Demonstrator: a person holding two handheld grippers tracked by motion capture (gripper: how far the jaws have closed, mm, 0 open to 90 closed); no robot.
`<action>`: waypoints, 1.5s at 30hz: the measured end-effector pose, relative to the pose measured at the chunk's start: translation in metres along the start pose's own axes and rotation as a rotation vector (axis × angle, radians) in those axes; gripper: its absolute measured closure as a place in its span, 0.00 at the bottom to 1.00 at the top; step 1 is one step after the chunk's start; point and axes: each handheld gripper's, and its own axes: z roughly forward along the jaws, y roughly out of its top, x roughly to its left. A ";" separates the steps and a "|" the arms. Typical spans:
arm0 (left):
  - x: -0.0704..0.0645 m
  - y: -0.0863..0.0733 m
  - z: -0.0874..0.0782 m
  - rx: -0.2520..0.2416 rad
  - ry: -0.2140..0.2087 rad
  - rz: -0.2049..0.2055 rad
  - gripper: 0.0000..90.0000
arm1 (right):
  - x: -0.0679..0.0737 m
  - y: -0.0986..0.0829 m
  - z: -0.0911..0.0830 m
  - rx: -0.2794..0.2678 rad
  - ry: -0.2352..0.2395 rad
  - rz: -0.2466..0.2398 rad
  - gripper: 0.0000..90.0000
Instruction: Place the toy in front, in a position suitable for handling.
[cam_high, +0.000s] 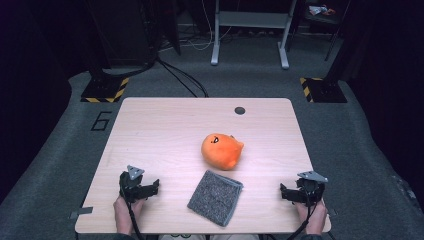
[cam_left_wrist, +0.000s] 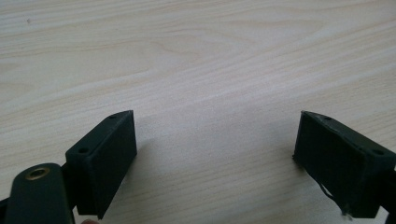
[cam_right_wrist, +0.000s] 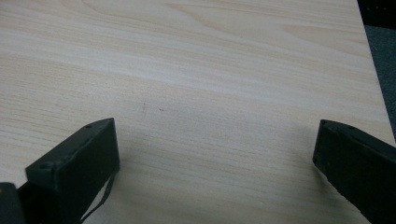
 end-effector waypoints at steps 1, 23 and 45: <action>0.000 0.000 0.000 0.000 0.000 0.000 0.14 | 0.000 0.000 0.000 0.000 0.000 0.000 0.00; 0.000 0.001 0.000 0.008 0.000 0.006 0.14 | 0.000 0.000 0.000 -0.001 -0.002 -0.002 0.00; 0.000 0.001 0.000 0.009 0.000 0.006 0.14 | 0.046 0.013 -0.022 0.000 0.140 -0.069 0.02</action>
